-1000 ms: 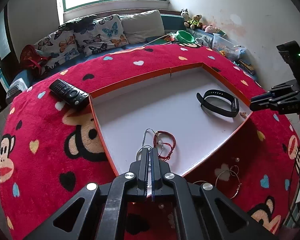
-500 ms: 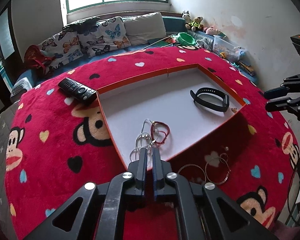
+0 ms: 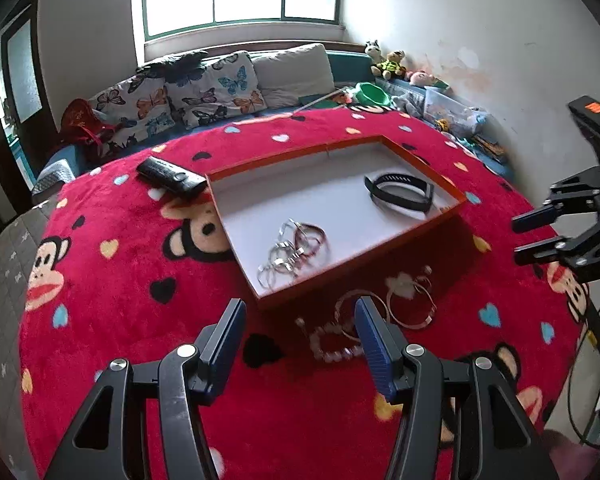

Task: Organize jewelry
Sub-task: 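Move both tools toward the beaded bracelet and silver hoops, then grasp the pink beaded bracelet with the left tool while the right tool grasps a large silver hoop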

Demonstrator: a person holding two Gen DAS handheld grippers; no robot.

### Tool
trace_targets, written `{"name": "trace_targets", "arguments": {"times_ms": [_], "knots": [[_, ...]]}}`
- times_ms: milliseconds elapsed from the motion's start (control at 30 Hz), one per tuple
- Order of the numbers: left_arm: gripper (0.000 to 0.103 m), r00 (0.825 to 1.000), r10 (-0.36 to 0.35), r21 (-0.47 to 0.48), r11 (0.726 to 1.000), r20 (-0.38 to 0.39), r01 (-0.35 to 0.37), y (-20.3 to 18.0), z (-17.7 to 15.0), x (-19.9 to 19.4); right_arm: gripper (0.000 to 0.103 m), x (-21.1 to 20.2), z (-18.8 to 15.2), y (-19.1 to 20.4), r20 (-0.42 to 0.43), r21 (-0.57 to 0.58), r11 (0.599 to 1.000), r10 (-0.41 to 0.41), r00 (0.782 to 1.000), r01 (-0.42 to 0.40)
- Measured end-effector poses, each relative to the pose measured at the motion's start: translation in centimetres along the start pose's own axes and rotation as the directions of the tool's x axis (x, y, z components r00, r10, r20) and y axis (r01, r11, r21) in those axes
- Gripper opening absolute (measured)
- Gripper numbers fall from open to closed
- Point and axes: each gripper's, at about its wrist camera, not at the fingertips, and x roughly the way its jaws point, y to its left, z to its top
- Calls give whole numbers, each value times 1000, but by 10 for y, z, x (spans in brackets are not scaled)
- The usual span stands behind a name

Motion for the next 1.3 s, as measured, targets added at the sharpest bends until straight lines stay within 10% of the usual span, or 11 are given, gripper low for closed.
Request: {"name": "trace_targets", "arguments": {"times_ms": [733, 1300], "knots": [[58, 996, -71, 38, 997, -47, 73, -9, -39, 23, 56, 53, 12, 41, 56, -191, 963, 204, 977, -190], [49, 991, -106, 5, 994, -78, 107, 7, -36, 42, 60, 86, 27, 53, 9, -314, 932, 194, 981, -182]]}}
